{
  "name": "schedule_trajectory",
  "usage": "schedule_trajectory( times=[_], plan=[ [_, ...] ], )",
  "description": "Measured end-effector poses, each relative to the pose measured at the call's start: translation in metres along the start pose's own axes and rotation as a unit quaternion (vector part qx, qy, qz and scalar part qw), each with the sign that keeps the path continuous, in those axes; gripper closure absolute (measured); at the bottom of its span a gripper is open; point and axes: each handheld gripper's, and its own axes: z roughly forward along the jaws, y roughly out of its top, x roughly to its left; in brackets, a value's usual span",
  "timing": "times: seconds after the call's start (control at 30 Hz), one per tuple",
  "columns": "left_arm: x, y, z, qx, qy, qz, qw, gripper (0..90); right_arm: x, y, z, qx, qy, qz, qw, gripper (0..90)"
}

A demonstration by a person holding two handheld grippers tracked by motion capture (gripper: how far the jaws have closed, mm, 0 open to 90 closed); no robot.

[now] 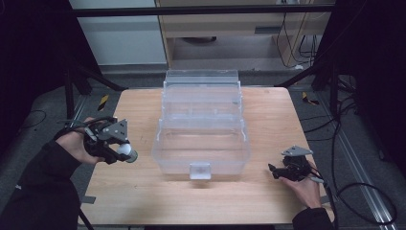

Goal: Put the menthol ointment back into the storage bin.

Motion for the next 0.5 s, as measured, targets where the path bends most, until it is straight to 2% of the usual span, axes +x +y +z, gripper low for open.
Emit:
schedule_trajectory(
  times=[0.23,0.27,0.5],
  plan=[
    [0.003,0.01,-0.005,0.0,-0.002,0.002,1.0,50.1,-0.001,0.0,-0.001,-0.001,0.0,0.005,1.0,19.9],
    [0.005,0.012,-0.005,0.002,-0.001,0.009,1.0,50.1,-0.001,0.0,-0.002,-0.001,0.0,0.005,1.0,19.9],
    [0.011,0.026,-0.001,0.006,-0.007,0.019,0.9998,50.1,-0.002,-0.001,-0.001,0.001,0.0,0.005,1.0,19.9]
  ],
)
